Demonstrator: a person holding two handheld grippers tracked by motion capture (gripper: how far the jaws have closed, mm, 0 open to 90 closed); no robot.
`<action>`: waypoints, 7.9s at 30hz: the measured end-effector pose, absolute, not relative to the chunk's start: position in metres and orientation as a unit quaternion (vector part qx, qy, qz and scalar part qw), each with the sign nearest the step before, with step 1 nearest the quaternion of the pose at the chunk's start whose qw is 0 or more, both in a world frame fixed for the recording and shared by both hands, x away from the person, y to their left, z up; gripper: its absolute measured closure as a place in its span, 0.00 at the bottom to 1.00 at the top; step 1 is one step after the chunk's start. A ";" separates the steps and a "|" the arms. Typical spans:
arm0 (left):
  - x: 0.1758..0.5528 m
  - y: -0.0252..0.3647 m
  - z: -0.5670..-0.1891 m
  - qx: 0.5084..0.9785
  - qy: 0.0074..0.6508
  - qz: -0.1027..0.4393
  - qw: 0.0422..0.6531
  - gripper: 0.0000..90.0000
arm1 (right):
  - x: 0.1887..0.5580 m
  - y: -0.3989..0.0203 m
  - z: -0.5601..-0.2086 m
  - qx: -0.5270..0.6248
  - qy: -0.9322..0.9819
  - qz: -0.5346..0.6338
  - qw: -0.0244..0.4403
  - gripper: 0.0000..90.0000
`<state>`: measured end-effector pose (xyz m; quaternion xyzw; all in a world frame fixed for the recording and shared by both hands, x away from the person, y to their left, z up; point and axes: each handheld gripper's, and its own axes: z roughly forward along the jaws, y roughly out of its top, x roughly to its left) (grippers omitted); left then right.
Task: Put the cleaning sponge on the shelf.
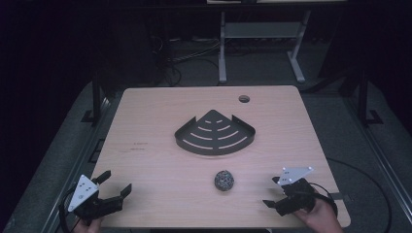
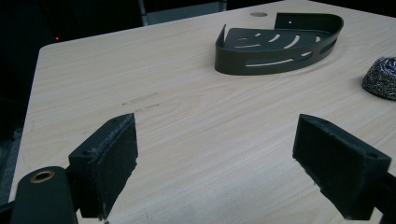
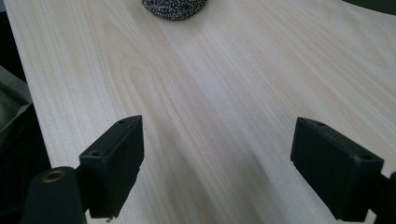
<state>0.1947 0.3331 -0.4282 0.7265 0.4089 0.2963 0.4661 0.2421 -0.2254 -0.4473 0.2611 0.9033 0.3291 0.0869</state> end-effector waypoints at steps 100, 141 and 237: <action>0.193 0.338 -0.426 0.716 0.418 0.302 0.470 0.15 | 0.314 -0.084 -0.436 0.142 0.957 0.252 0.016 0.17; 0.193 0.337 -0.426 0.717 0.417 0.300 0.471 0.15 | 0.318 -0.087 -0.430 0.130 0.959 0.252 0.003 0.34; 0.191 0.340 -0.425 0.714 0.420 0.303 0.472 0.15 | 0.442 -0.078 -0.356 0.177 0.954 0.244 -0.010 0.34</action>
